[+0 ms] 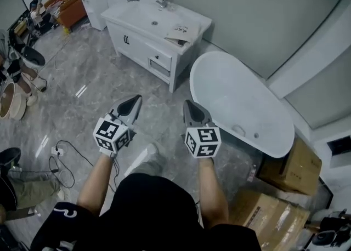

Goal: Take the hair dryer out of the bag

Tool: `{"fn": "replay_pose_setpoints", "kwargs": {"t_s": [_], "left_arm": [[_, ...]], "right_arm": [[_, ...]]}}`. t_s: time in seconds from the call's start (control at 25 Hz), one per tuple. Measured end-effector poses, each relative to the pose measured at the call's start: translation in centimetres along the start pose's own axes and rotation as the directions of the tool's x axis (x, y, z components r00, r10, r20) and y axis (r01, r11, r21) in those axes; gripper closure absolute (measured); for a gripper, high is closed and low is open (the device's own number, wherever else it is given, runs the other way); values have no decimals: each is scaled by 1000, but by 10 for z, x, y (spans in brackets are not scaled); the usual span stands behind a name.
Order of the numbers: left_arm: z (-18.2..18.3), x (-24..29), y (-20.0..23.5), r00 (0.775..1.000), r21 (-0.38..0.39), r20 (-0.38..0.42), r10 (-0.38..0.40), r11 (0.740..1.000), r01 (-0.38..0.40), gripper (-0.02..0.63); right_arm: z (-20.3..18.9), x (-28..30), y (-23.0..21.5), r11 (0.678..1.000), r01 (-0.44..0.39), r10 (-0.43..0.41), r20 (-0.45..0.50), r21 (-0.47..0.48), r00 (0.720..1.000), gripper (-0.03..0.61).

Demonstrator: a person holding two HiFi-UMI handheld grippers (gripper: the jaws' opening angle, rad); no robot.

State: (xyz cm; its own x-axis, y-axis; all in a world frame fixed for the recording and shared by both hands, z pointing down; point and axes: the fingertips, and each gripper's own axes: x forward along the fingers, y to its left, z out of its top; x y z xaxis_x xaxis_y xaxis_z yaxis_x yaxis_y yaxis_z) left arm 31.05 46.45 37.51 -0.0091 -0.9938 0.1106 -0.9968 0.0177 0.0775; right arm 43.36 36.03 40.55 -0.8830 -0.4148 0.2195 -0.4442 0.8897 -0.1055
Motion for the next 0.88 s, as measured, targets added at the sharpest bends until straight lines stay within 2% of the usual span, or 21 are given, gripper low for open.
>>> {"fn": "replay_pose_setpoints", "kwargs": {"t_s": [0.16,0.32,0.44,0.56,0.72,0.88], "left_arm": [[17,47,45,1000,-29,4,-7,1000,7,617],[31,86,72,998,-35,22,-54,998,55,617],[31,113,89,998,-71,8,-67,995,67,617],[30,141,104,997,-65,-9,-76,995,76,618],[30,183,131,998,-66,-16,-56,996,54,617],[30,239,163,999,-71,-13,-40,997,39,617]], "right_arm": [[17,55,-22,1000,17,-17,4,23,1000,584],[25,98,-42,997,27,-27,9,67,1000,584],[26,124,-59,992,34,-35,4,125,999,584],[27,149,-76,989,38,-37,-6,146,999,584],[27,191,-106,981,26,-24,-11,193,1000,584],[31,244,-145,981,18,-15,-20,192,1000,584]]}}
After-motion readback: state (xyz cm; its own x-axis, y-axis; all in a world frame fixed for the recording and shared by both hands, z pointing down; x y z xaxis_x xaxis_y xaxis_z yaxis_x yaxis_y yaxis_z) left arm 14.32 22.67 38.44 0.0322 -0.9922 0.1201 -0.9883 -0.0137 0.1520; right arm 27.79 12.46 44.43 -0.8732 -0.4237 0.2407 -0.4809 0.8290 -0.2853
